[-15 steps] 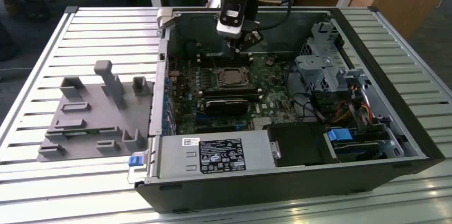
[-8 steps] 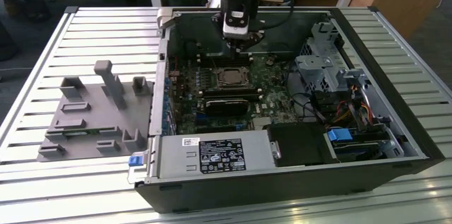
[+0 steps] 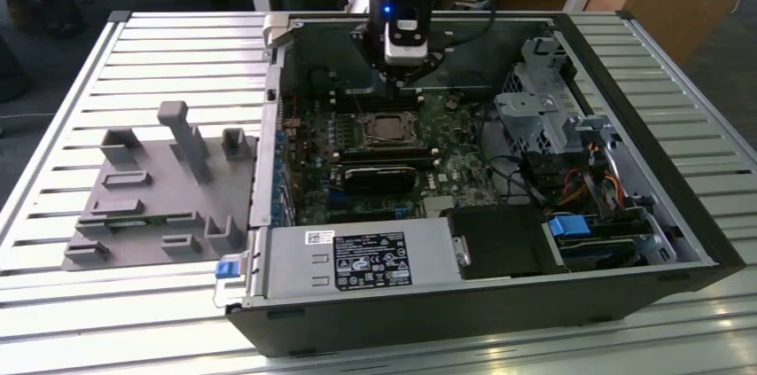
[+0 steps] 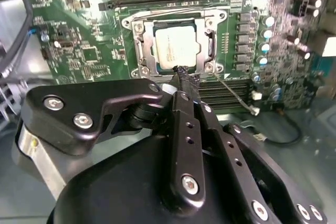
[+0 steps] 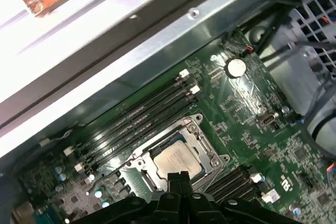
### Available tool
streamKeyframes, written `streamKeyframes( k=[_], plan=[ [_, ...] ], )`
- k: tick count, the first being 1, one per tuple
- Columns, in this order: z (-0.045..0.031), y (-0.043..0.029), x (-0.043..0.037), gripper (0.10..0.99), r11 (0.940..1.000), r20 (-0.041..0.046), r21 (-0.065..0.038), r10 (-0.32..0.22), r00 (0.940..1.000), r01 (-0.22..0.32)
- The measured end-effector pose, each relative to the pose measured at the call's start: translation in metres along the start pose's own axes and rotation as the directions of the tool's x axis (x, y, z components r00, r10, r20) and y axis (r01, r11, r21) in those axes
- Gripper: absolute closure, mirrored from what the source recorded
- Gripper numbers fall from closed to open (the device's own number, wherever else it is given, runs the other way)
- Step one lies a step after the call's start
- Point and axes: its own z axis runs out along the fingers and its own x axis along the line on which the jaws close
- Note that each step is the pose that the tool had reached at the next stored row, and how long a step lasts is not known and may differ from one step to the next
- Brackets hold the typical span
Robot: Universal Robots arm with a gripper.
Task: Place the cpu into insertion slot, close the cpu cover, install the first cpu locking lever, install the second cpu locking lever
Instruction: 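Install the first cpu locking lever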
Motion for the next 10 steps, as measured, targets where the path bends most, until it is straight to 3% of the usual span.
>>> streamKeyframes(
  k=[5, 10],
  plan=[
    [0.0001, 0.0, 0.0, 0.976, 0.9958, -0.0021, 0.0, -0.091, 0.9958, 0.091],
    [0.0002, 0.0, 0.0, 0.976, 0.9834, -0.0041, -0.001, -0.182, 0.9834, 0.182]
  ],
)
